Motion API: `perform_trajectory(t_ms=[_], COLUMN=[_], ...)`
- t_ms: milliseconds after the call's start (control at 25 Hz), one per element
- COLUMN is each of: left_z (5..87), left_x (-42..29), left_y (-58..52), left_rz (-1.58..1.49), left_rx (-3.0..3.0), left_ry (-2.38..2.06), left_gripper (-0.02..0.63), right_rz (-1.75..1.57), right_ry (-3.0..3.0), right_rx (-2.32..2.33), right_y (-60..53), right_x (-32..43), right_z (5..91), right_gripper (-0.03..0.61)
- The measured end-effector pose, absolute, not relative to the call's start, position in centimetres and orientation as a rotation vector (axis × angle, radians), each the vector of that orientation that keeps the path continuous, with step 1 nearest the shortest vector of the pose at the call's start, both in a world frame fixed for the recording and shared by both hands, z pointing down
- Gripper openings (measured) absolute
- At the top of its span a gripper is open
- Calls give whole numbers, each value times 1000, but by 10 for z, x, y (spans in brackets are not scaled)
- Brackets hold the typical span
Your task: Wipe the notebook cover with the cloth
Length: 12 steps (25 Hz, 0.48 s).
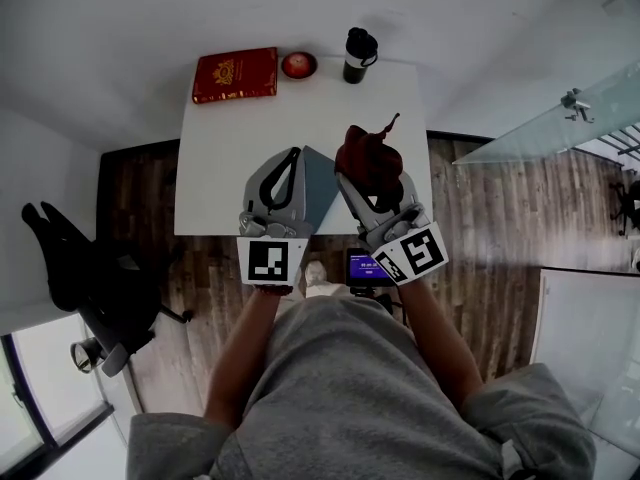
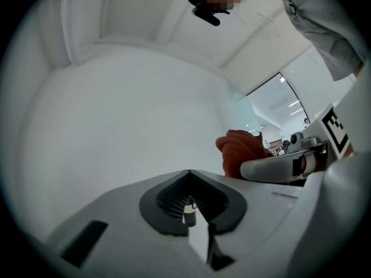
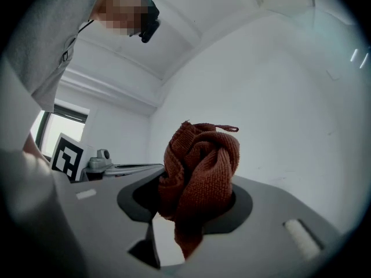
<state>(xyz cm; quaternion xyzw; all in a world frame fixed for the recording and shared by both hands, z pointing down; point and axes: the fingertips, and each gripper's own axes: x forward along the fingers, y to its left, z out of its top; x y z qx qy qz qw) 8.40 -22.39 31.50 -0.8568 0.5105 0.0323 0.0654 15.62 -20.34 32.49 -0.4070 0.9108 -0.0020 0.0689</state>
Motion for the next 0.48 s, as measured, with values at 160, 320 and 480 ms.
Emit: perform_trajectory(t_ms=[160,320,480], left_z=[318,321,324], left_x=[90,95,97], left_y=[-221,-220,-218], left_rz=[69,59,58], left_rx=[-2600,-2622,-2627], left_ry=[1524,1509,1495], left_gripper=[-11,-9,-9], right_rz=[-23,-32,-36], right_ry=[2743,2730,2723], right_rx=[-1245,-1237,-1263], right_y=[-205,-206,-208], right_x=[163,169,171], right_z=[329,330,334], right_gripper=[184,184,183])
